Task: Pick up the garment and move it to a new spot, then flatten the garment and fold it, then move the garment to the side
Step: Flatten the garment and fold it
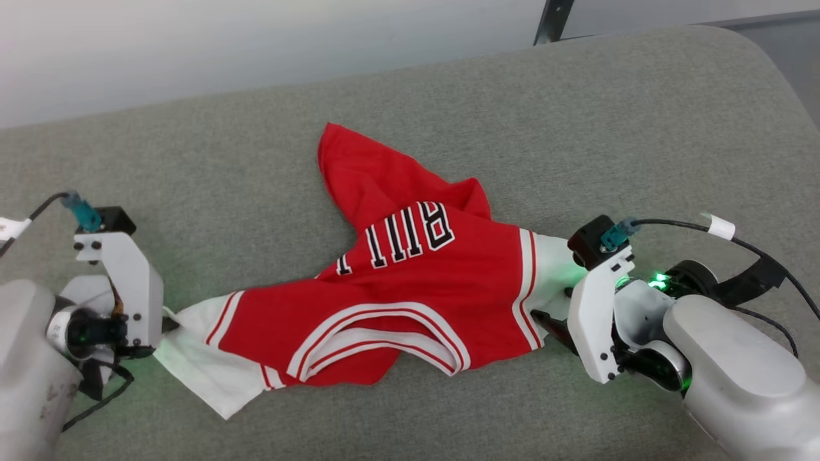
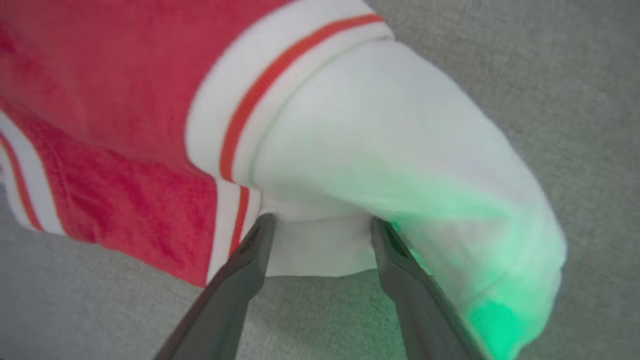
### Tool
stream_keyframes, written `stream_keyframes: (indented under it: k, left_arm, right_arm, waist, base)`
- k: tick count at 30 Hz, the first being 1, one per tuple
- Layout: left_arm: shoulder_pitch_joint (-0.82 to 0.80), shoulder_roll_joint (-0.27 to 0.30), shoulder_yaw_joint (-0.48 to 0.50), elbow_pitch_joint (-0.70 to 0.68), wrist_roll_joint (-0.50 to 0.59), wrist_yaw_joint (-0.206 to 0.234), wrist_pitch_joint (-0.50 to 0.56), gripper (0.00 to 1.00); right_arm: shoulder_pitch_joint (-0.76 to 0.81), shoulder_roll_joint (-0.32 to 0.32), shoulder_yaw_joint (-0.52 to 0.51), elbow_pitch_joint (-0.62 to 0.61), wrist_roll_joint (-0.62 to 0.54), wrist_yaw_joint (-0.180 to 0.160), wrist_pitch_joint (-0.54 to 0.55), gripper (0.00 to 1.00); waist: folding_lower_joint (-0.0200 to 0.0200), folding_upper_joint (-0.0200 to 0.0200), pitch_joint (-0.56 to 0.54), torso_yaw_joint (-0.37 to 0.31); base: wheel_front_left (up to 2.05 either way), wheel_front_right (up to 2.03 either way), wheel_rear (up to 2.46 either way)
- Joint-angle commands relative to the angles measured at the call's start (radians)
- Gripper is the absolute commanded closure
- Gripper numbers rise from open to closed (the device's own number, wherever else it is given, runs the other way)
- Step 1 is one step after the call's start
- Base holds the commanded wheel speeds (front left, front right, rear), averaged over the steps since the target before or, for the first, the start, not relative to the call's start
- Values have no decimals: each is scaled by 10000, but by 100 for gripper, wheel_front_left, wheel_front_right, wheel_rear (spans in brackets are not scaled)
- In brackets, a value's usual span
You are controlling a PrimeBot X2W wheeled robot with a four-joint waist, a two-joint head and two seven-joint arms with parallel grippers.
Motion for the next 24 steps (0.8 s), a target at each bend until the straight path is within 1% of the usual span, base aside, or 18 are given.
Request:
stream_keyframes:
  k: [1, 2, 3, 4, 5, 8, 12, 14, 16, 18, 21, 22, 24]
  left_arm:
    - [436, -615, -340, 84, -79, -12, 141, 100]
    - [430, -632, -340, 71, -97, -12, 147, 100]
    - [435, -686, -306, 67, -165, 17, 153, 100]
    - [423, -730, -313, 50, -160, 37, 161, 100]
    - [436, -754, -337, 38, -151, 46, 150, 100]
    - [498, -786, -330, 29, -224, 80, 169, 100]
    - [441, -605, -281, -111, -184, 128, 124, 100]
    - [229, -459, -103, -219, -198, 305, 22, 100]
    - [-67, -246, -70, -334, -5, 391, -71, 100]
    - [-403, -65, 72, -351, 110, 601, -202, 100]
    - [-842, 52, 79, -349, 416, 841, -388, 100]
    - [-1007, 69, 113, -308, 492, 962, -456, 100]
    - [-1322, 140, 108, -210, 668, 1054, -630, 100]
  right_arm:
    - [-47, 146, 246, 156, 216, -13, -47, 0]
    - [-84, 177, 352, 279, 265, -13, -88, 0]
    - [-109, 208, 443, 438, 373, -13, -125, 53]
    - [-133, 240, 495, 608, 495, -13, -160, 94]
    - [-178, 279, 598, 737, 577, -13, -160, 100]
    - [-236, 260, 740, 1094, 887, -13, -29, 100]
    - [-659, 81, 458, 1273, 1512, -15, 54, 100]
    - [-900, 31, 199, 1260, 1969, -15, 107, 100]
    - [-1194, 18, -53, 1251, 2305, -15, 193, 100]
    - [-1554, 47, -351, 1346, 2612, -15, 218, 100]
    - [-2264, 163, -717, 1864, 2560, -15, 115, 100]
    - [-2542, 291, -830, 2098, 2483, -15, 26, 100]
    - [-3073, 525, -965, 2656, 2229, -15, -266, 100]
  waist:
    - [0, 0, 54, 82]
    - [0, 0, 64, 105]
    - [0, 0, 70, 126]
    - [0, 0, 81, 160]
    - [0, 0, 81, 179]
    - [0, 0, 40, 227]
    - [0, 0, -145, 265]
    - [0, 0, -305, 275]
    - [0, 0, -523, 287]
    - [0, 0, -772, 279]
    - [0, 0, -1179, 265]
    - [0, 0, -1325, 255]
    - [0, 0, -1582, 249]
  base:
    - [0, 0, 0]
    - [0, 0, 0]
    - [0, 0, 0]
    - [0, 0, 0]
    - [0, 0, 0]
    - [0, 0, 0]
    - [0, 0, 0]
    - [0, 0, 0]
    - [0, 0, 0]
    - [0, 0, 0]
    - [0, 0, 0]
    - [0, 0, 0]
    - [0, 0, 0]
